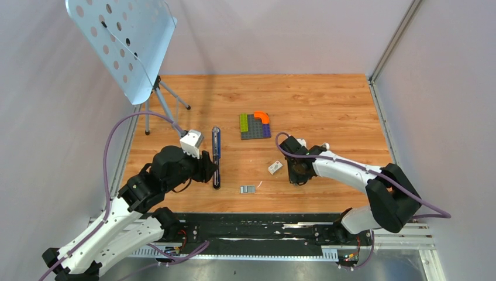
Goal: Load the staples into the stapler
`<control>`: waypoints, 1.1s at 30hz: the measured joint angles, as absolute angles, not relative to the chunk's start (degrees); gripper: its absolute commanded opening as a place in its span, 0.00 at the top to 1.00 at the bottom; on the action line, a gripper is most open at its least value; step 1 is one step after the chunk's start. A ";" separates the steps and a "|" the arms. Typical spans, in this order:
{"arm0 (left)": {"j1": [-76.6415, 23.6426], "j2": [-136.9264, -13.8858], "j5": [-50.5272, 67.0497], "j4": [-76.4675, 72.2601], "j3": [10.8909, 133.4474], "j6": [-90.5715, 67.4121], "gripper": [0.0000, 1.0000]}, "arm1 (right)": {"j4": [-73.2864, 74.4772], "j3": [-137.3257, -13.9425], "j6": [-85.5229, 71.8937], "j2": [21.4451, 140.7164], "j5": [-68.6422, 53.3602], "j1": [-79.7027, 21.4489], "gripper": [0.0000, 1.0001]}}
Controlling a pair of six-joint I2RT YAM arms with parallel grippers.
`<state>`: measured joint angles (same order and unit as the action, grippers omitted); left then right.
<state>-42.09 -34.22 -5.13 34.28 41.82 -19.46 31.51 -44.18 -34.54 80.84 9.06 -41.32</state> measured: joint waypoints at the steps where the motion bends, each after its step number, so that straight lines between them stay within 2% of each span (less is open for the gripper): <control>1: -42.06 -34.20 -5.17 34.35 41.82 -19.46 0.47 | 31.55 -44.64 -34.89 80.73 9.08 -40.97 0.80; 6: -42.06 -33.93 -5.17 34.46 41.82 -19.46 0.47 | 31.99 -49.78 -30.96 79.35 10.09 -39.83 0.79; 14: -42.06 -32.64 -5.17 34.46 41.82 -19.49 0.47 | 31.31 -62.54 -8.01 78.59 7.46 -34.79 0.80; 23: -42.06 -32.62 -5.19 34.46 41.82 -19.46 0.47 | 31.77 -67.05 15.62 79.88 -4.45 -26.94 0.70; 28: -42.06 -32.64 -5.19 34.48 41.82 -19.49 0.47 | 33.76 -68.40 22.92 82.54 -13.56 -21.87 0.70; 33: -42.06 -32.73 -5.23 34.48 41.82 -19.49 0.47 | 35.59 -70.67 26.52 86.21 -14.98 -20.95 0.70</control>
